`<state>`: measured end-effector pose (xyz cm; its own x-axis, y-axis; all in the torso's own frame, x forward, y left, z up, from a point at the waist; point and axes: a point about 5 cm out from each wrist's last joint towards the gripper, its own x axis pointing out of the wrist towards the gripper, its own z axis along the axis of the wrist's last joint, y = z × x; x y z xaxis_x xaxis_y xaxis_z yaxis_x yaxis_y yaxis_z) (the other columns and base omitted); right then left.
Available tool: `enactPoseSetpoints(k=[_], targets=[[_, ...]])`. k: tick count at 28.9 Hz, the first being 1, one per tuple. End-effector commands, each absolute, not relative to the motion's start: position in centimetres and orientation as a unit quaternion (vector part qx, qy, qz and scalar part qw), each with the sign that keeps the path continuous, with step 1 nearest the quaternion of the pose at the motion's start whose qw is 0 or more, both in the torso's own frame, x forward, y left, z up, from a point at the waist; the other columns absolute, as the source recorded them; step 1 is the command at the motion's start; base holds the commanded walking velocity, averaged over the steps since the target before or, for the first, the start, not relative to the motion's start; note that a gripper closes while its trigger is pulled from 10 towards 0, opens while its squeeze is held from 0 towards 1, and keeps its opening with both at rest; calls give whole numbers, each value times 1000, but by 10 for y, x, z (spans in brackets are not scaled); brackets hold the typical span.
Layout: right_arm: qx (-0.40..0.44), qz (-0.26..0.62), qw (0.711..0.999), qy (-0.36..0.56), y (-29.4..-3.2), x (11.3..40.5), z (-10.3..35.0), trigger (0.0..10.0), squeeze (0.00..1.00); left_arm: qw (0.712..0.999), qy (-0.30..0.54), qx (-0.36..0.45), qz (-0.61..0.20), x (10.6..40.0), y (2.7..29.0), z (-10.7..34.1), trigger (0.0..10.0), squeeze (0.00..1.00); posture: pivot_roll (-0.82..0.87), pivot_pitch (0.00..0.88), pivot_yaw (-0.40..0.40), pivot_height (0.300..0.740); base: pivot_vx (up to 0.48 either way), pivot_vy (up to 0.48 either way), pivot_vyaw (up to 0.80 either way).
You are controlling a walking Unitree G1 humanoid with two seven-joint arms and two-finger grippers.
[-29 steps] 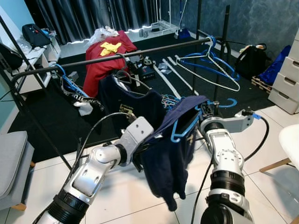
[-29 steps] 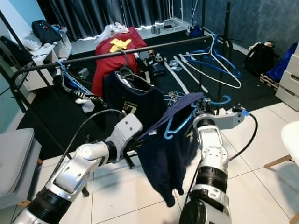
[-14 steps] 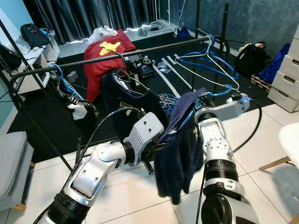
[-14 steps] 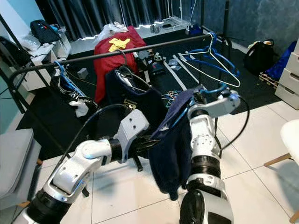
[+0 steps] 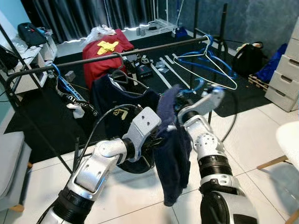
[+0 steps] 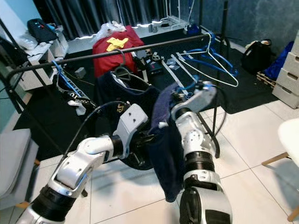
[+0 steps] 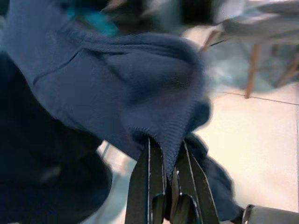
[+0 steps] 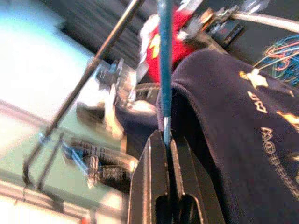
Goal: Hang hanger
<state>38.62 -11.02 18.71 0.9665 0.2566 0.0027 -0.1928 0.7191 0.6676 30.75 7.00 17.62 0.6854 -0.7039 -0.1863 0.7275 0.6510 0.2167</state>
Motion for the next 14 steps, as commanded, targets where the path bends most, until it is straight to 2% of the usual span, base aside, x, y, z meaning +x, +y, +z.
enactPoseSetpoints(k=[1,6,14], targets=[[324,181,923,105,-88,377,169,10000,0,931,26,135,-338,319,83,190,10000,0,-1,66,48,740,0,0,0],[297,196,925,134,-82,374,159,10000,0,939,32,122,-320,317,89,195,10000,0,7,75,-10,740,0,0,0],[283,198,927,148,-85,375,157,10000,0,944,62,133,-296,307,103,187,10000,0,15,80,-48,740,0,0,0]])
